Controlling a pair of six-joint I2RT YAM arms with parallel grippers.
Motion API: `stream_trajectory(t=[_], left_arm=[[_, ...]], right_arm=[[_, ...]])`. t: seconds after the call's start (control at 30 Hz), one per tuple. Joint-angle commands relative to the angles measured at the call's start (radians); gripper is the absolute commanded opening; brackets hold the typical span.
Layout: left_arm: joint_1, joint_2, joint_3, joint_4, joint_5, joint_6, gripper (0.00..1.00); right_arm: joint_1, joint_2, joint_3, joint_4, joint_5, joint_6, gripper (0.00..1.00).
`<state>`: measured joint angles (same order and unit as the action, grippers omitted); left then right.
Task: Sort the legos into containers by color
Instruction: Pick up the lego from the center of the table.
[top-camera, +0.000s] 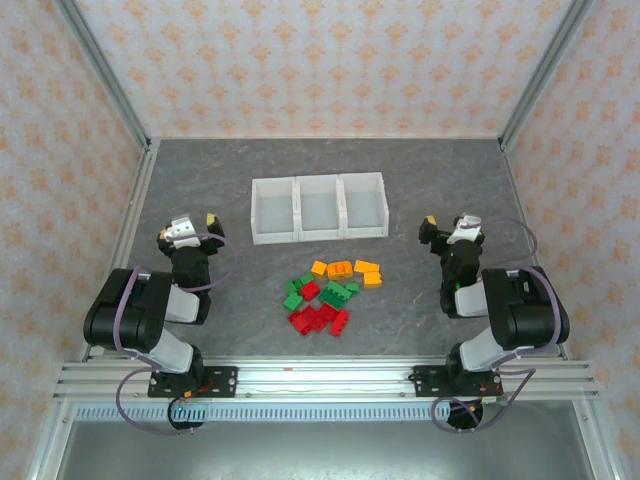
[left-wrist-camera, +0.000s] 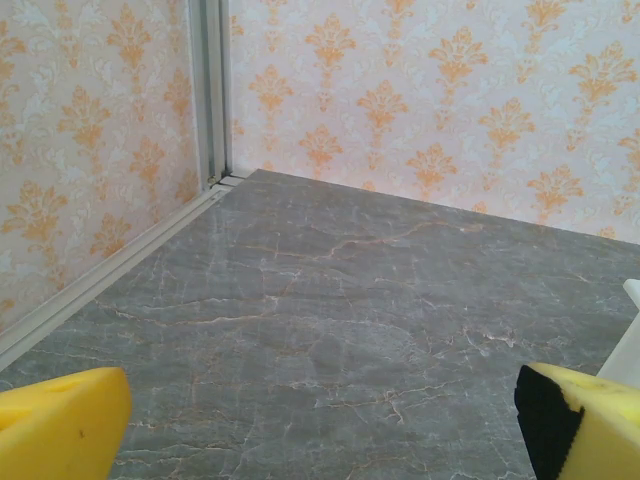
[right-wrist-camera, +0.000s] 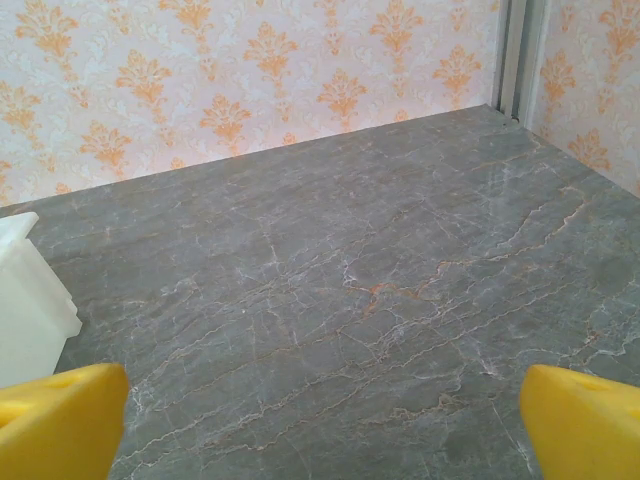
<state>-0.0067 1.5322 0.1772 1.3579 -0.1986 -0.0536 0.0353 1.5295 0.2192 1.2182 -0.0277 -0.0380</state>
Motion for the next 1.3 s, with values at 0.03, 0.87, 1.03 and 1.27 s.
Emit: stream_trajectory(t=[0.03,0.87,1.03,1.27], left_arm=[[-0.006,0.005,0.019,0.000,0.002,0.003,0.99],[-0.007,0.004,0.026,-0.013,0.027,0.017,0.99],[-0.007,0.004,0.025,-0.012,0.027,0.017,0.99],[-0.199,-0.311,0.134,-0.440,-0.124,0.089,0.99]], right_arm=[[-0.008,-0.009,0.014,0.012,-0.011,-0.011,1.00],[-0.014,-0.008,0.019,0.005,0.005,0.003,1.00],[-0.014,-0.008,0.018,0.006,0.005,0.003,1.00],[0.020,-0.323,0.204,-0.554,0.234,0.157,1.00]])
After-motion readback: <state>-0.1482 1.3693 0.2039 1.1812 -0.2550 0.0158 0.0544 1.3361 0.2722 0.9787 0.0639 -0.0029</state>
